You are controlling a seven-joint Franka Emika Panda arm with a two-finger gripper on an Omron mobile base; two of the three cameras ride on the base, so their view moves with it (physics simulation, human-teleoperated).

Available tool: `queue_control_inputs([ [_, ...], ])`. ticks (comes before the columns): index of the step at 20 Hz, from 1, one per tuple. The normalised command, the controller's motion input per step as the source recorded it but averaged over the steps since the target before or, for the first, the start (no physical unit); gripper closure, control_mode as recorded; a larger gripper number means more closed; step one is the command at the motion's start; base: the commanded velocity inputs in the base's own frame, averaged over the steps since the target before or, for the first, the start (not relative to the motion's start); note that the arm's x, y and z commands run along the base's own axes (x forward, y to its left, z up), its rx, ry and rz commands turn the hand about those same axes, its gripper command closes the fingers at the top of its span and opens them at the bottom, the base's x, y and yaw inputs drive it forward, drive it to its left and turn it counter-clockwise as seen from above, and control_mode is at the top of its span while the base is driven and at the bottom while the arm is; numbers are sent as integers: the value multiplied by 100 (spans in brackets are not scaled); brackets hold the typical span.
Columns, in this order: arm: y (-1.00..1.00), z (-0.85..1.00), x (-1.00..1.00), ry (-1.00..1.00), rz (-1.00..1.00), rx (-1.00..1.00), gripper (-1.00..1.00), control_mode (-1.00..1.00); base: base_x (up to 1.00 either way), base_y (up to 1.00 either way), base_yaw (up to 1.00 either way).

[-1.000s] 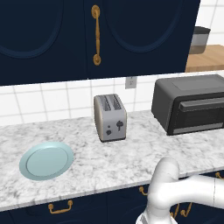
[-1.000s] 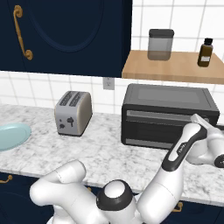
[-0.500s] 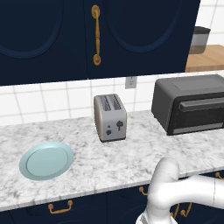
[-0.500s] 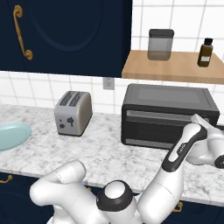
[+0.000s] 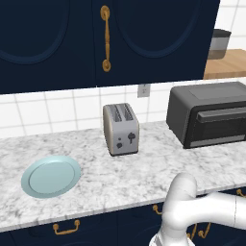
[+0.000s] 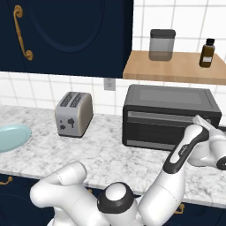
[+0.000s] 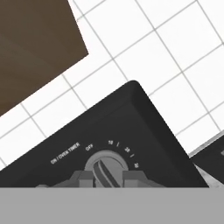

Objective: Pick up the kebab skewer and baguette bread, and place them inside the toaster oven. Close the toaster oven door and start by setting the timer.

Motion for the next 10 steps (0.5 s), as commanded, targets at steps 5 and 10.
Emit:
queue_control_inputs([
  [5,0,0,0,0,0,0,100,-100,0,0,0],
  [10,0,0,0,0,0,0,100,-100,0,0,0],
])
